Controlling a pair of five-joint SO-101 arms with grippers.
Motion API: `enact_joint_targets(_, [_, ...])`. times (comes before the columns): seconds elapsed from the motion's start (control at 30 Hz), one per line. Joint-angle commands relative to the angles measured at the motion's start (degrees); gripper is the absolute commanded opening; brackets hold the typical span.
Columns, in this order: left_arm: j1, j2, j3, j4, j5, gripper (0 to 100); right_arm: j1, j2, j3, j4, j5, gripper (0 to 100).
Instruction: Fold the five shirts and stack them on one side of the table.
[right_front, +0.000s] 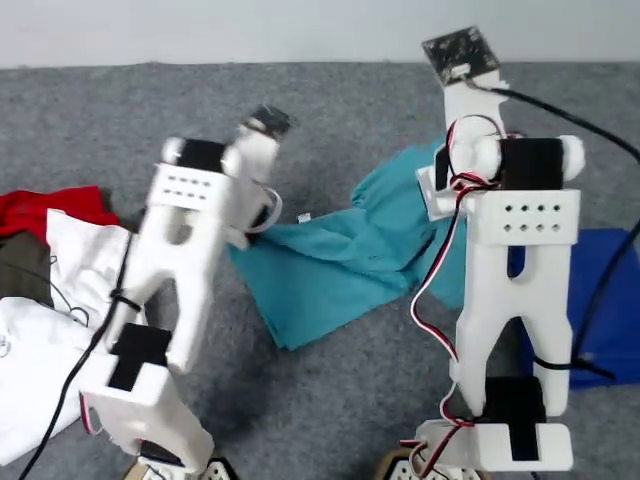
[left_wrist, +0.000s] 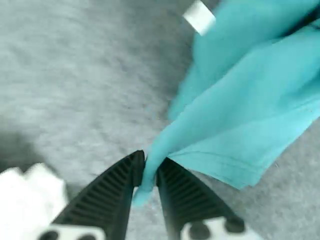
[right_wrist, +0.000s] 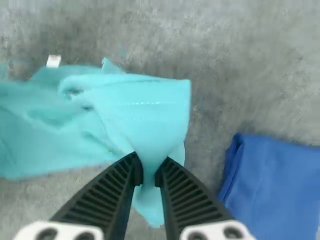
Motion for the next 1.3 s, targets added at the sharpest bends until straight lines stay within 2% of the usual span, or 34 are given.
enact_joint_targets(0.0, [-4.2, -3.0, -12.1, 4.1, -0.6, 1, 0.5, -1.9, 5.4, -0.9, 0.7, 1.2])
enact_joint_targets(0.13, [-5.9, -3.0, -17.0, 5.8, -0.8, 1, 0.7, -1.8, 12.2, -2.1, 4.0, 3.2])
enact_joint_targets(0.27, [-5.9, -3.1, -17.5, 5.6, -1.0, 1, 0.7, -1.8, 16.5, -4.4, 4.5, 18.1])
enact_joint_targets(0.33, [-5.9, -3.1, -20.7, 5.6, -1.0, 1, 0.7, -1.8, 16.7, -5.1, 4.4, 26.4])
enact_joint_targets(0.4, [-5.7, -3.1, -25.0, 5.7, -1.0, 1, 0.6, -1.9, 16.6, -6.1, 4.3, 30.7])
enact_joint_targets(0.53, [-5.4, -2.6, -28.0, 5.8, -0.8, 1, -0.5, -1.9, 17.0, -5.3, 4.3, 29.3])
enact_joint_targets(0.7, [-5.6, -2.5, -23.2, 5.8, -0.9, 1, -3.9, -1.7, 17.4, -2.8, 4.7, 28.5])
enact_joint_targets(1.0, [-5.8, -2.5, -20.3, 5.8, -1.0, 1, -16.0, 6.5, 28.0, -8.6, 5.7, 28.5])
enact_joint_targets(1.27, [-5.6, -2.5, -20.2, 5.8, -1.0, 1, -14.8, 10.5, 28.0, -9.9, 6.0, 28.4])
